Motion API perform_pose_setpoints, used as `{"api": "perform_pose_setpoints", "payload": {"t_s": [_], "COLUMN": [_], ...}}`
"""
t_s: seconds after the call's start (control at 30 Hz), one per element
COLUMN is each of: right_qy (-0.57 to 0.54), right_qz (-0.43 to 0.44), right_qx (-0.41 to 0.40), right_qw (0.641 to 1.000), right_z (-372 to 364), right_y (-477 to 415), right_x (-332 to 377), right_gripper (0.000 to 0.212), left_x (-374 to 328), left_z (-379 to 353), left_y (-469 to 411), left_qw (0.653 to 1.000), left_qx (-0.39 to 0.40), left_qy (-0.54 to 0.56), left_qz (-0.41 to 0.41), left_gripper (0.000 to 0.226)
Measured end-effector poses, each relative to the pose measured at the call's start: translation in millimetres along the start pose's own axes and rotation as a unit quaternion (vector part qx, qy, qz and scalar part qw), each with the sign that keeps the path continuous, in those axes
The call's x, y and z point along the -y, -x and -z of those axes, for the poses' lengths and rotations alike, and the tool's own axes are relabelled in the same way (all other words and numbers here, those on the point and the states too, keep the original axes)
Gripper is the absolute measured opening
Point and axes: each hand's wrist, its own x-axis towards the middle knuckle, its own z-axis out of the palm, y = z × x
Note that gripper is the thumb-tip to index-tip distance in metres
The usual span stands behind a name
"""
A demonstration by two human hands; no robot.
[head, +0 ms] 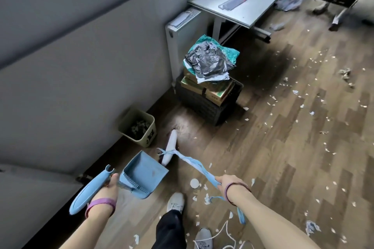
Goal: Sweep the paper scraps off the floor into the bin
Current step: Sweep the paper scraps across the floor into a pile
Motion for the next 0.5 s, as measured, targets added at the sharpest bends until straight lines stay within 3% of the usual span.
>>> {"api": "perform_pose_setpoints", "payload": {"t_s": [0.27, 0.5], "right_qy": [0.014, 0.001], "right_qz": [-0.009, -0.086], "right_qx": [0.024, 0.039], "right_qw": [1.000, 0.996], "right_z": [45, 43], "right_y": [-69, -72], "right_x": [57, 11], "right_gripper": [0.044, 0.052], "left_x": [-41, -81], "left_z": [-4, -30], "left_y": [-63, -73], "left_qw": [0.999, 0.996], "left_qx": [0.028, 0.058], "left_qy": [-0.023, -0.061], "left_qz": [0.029, 0.023], "left_gripper": [0.054, 0.053]}}
